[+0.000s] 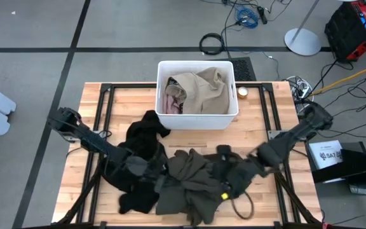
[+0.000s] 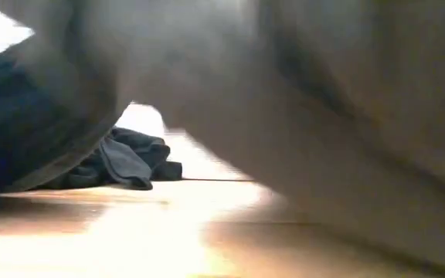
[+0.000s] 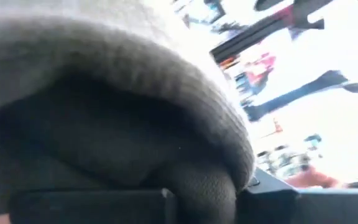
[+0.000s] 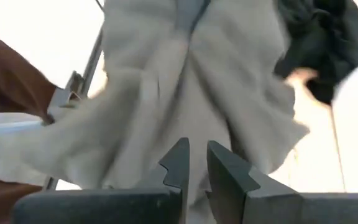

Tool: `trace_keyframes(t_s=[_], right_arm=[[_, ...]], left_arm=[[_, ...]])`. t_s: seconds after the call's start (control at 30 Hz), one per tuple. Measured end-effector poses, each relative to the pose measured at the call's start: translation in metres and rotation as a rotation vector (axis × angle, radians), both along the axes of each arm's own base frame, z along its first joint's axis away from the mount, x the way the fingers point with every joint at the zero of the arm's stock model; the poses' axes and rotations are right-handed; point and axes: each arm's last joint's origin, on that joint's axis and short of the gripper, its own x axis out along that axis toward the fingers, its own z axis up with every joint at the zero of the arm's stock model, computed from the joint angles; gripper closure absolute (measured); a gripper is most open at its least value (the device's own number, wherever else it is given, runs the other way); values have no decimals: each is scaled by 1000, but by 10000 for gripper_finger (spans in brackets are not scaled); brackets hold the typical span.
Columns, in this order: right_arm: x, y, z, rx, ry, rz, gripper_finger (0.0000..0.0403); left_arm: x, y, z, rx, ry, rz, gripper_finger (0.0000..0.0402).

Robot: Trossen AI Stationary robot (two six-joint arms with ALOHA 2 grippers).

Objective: Sort clothes
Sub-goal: Put the gray hoodie into the white bin

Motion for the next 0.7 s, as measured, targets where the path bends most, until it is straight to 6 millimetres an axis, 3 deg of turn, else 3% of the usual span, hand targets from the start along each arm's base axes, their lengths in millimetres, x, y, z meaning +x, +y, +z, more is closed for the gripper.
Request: trace_keyframes(t_s=[0.17,0.4,0.5,0.7], right_arm=[[-29,19,7,-58,-48,-30,360],[-42,32,7,-117,-105,-25,360],[-41,32,8,-114,-109,-29,360],[-34,37,10,-73,-164,-29,360]], left_arm=[[-3,9,52,35,-238,40,351],[-18,27,125,163,-468,190,351],[-22,32,136,210,-429,253,351],[-21,34,137,245,-381,354,351]])
